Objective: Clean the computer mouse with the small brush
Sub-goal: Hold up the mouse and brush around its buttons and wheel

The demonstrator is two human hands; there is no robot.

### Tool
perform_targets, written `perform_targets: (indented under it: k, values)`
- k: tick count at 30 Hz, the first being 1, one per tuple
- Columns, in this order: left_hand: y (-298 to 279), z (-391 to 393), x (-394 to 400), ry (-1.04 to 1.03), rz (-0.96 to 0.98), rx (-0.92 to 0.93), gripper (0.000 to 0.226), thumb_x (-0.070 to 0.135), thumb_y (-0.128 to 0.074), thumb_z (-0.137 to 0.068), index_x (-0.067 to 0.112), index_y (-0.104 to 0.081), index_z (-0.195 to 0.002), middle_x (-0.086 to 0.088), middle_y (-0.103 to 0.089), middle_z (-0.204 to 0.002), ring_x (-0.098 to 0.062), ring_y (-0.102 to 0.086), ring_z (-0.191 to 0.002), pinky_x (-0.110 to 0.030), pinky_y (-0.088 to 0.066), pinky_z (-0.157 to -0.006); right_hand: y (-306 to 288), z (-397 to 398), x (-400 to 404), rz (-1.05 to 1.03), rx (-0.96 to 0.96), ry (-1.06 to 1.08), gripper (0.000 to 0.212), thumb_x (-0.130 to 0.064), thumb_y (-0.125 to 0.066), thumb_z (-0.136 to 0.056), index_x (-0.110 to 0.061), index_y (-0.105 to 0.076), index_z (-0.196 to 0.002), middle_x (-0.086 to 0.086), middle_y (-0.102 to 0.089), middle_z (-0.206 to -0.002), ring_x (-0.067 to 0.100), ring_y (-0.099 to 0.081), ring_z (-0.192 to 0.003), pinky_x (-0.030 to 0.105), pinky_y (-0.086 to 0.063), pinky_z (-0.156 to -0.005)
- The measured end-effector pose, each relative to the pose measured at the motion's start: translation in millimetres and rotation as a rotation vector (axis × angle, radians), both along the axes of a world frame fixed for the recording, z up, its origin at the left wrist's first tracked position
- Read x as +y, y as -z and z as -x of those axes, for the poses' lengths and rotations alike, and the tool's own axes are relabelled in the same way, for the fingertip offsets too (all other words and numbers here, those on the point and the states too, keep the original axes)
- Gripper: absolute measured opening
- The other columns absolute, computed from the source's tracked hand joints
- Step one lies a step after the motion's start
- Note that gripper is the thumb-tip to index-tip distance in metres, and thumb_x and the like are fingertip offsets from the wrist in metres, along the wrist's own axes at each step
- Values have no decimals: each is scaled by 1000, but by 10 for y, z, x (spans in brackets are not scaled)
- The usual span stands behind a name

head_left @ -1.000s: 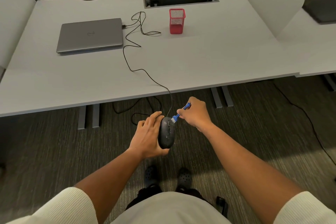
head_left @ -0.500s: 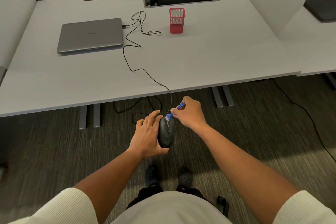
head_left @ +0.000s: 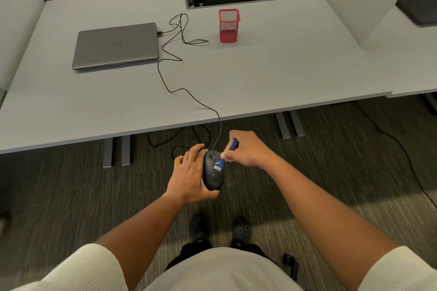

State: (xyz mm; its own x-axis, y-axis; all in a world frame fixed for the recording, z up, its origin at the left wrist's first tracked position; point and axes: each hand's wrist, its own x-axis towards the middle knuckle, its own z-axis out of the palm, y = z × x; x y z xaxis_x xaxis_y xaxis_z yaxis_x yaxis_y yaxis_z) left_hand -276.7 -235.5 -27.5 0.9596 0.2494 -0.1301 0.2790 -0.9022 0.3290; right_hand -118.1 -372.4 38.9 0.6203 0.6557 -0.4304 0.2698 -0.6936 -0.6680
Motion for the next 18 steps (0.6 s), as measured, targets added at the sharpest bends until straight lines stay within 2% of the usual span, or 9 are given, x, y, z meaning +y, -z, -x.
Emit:
perform_targets:
  k: [4, 7, 9, 12, 15, 16, 18]
  values:
    - [-7, -17, -3, 3, 8, -4, 115, 85, -64, -57, 21, -35, -147, 2, -27, -151, -20, -39, -132, -46, -34, -111, 31, -44, -21, -37, 36, 61, 26, -23, -81, -82, -20, -56, -81, -2, -69, -83, 10, -68, -75, 20, -47, -58]
    - [-23, -44, -10, 2, -3, -8, 114, 85, -64, -57, 20, -35, -146, 2, -27, -150, -20, -38, -132, -47, -34, -110, 103, -45, -49, -32, -105, 198, 24, -22, -78, -86, -20, -54, -80, -3, -63, -79, 6, -60, -67, 18, -40, -55]
    - [-32, -57, -10, 0, -8, -5, 114, 85, -64, -56, 20, -36, -146, 2, -27, -149, -19, -38, -132, -46, -34, -110, 85, -65, -72, -65, -98, 298, 25, -23, -78, -85, -19, -54, -80, -1, -65, -82, 6, -63, -70, 18, -41, -55]
    - [-35, -74, -12, 1, -11, -3, 114, 84, -64, -56, 20, -37, -146, 1, -29, -149, -19, -39, -131, -45, -34, -109, -9, -58, -68, -121, 150, 264, 29, -22, -84, -79, -15, -57, -82, 6, -71, -85, 13, -71, -76, 24, -57, -62]
    - [-28, -92, -28, 4, -17, 5, 114, 84, -64, -56, 19, -37, -146, 0, -29, -150, -19, -38, -133, -44, -32, -111, -49, 19, -57, -104, 287, 182, 30, -15, -85, -77, -13, -56, -82, 13, -71, -90, 20, -75, -81, 27, -62, -68]
    - [-28, -98, -32, 5, -20, 7, 114, 84, -63, -56, 19, -37, -146, 0, -29, -150, -20, -37, -133, -45, -31, -111, -41, 47, -58, -78, 283, 177, 29, -12, -84, -78, -12, -56, -83, 15, -71, -91, 20, -76, -80, 26, -62, -66]
    - [-27, -102, -26, 2, -30, 16, 114, 84, -63, -54, 19, -38, -145, 0, -29, -150, -20, -37, -134, -45, -30, -111, -25, 79, -60, 20, 130, 184, 24, -11, -79, -81, -10, -56, -86, 13, -70, -91, 20, -75, -79, 27, -59, -62]
